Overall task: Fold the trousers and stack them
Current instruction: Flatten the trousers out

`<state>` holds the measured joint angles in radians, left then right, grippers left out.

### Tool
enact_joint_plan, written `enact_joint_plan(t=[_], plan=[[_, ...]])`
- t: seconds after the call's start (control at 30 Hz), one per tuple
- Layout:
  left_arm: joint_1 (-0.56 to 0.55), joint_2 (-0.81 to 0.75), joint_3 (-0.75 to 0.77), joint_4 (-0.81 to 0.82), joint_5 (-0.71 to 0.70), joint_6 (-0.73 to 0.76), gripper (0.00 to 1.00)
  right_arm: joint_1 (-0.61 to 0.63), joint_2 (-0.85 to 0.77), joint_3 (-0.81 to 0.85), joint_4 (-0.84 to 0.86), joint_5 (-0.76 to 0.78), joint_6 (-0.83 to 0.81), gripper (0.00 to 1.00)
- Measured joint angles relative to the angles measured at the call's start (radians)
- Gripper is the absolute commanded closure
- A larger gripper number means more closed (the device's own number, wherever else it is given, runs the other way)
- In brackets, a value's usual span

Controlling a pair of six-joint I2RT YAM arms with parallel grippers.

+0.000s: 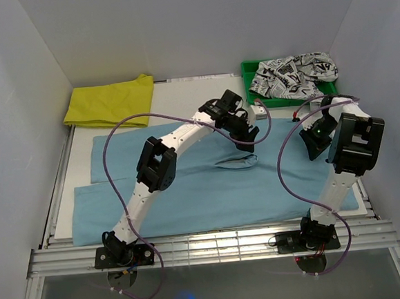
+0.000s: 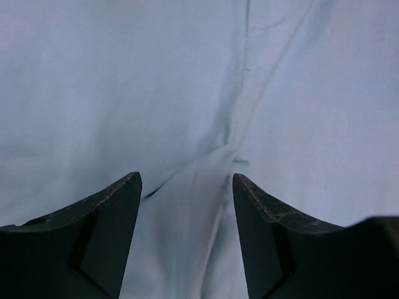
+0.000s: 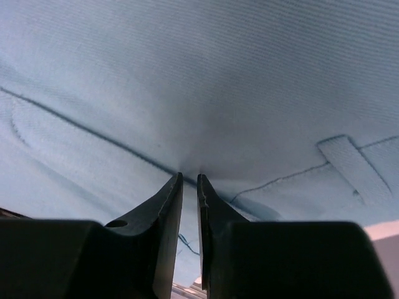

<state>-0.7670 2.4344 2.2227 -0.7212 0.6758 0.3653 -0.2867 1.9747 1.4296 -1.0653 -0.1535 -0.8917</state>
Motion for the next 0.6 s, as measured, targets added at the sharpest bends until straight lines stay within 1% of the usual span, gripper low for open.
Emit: enact_joint_plan(t=[0.1,0.23,0.33,0.5,0.57,0.6], plan=[[-0.049,0.020,-0.006,-0.004,-0.002,-0.025,0.29,0.000,0.032,0.003,0.011,0.002,0.029,0.79],[-0.103,0.022,-0.025,0.023,-0.049,-0.060,0.29,0.000,0.042,0.003,0.026,0.013,0.056,0.79],[-0.128,0.022,-0.057,0.043,-0.108,-0.079,0.28,0.000,0.042,0.003,0.036,0.020,0.071,0.79],[-0.126,0.022,-0.101,0.074,-0.235,-0.086,0.29,0.000,0.042,0.000,0.046,0.027,0.095,0.82],[-0.126,0.023,-0.107,0.087,-0.285,-0.086,0.44,0.000,0.042,-0.003,0.053,0.037,0.104,0.85],[-0.126,0.023,-0.107,0.093,-0.309,-0.083,0.50,0.000,0.042,-0.006,0.057,0.041,0.107,0.88]])
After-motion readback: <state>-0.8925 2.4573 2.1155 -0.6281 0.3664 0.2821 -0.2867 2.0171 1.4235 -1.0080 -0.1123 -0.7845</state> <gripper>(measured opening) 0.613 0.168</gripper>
